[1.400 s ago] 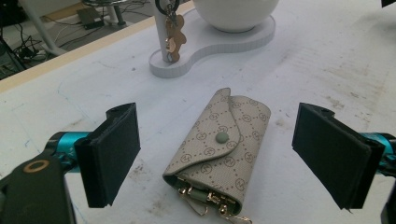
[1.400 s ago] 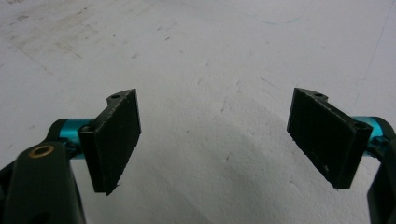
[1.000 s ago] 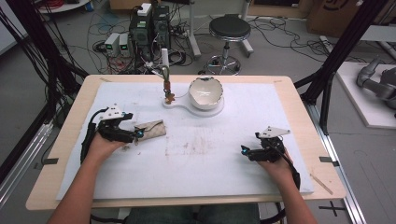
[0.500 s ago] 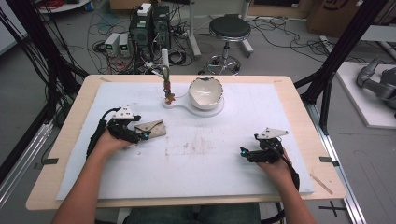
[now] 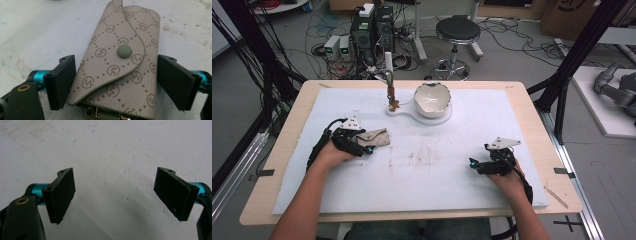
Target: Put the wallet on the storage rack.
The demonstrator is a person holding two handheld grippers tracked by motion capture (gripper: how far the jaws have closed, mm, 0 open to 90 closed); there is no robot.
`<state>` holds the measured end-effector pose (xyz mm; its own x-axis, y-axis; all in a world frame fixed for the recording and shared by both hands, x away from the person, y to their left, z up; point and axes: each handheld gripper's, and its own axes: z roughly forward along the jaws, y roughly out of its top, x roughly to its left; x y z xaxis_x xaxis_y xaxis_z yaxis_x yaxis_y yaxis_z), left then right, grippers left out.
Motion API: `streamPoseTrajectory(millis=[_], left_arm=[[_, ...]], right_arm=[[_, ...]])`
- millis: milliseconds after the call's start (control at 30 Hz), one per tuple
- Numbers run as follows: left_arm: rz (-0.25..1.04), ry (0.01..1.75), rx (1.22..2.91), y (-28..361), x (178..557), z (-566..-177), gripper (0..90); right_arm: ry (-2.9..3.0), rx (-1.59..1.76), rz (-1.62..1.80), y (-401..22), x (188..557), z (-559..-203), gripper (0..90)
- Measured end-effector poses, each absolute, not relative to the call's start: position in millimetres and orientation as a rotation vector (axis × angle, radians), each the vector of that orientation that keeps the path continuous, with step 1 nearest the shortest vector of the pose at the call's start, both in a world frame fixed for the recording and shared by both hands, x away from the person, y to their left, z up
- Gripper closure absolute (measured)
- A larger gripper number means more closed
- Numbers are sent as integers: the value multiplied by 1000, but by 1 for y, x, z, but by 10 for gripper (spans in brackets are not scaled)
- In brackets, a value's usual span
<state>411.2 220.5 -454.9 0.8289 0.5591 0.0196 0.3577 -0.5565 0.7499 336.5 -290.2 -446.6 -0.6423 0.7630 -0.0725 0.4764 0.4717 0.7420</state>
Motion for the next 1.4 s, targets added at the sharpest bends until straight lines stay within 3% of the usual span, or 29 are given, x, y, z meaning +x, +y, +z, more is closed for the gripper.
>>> streamPoseTrajectory(millis=[300, 767, 1400], left_arm=[[296, 625, 2207, 226, 410, -454, 309], [314, 657, 2226, 230, 406, -448, 328], [402, 564, 2147, 201, 391, -392, 328]], right_arm=[[2325, 1040, 988, -291, 335, -446, 177], [2329, 1041, 983, -290, 335, -447, 176], [2351, 1001, 1002, -279, 335, -446, 176]])
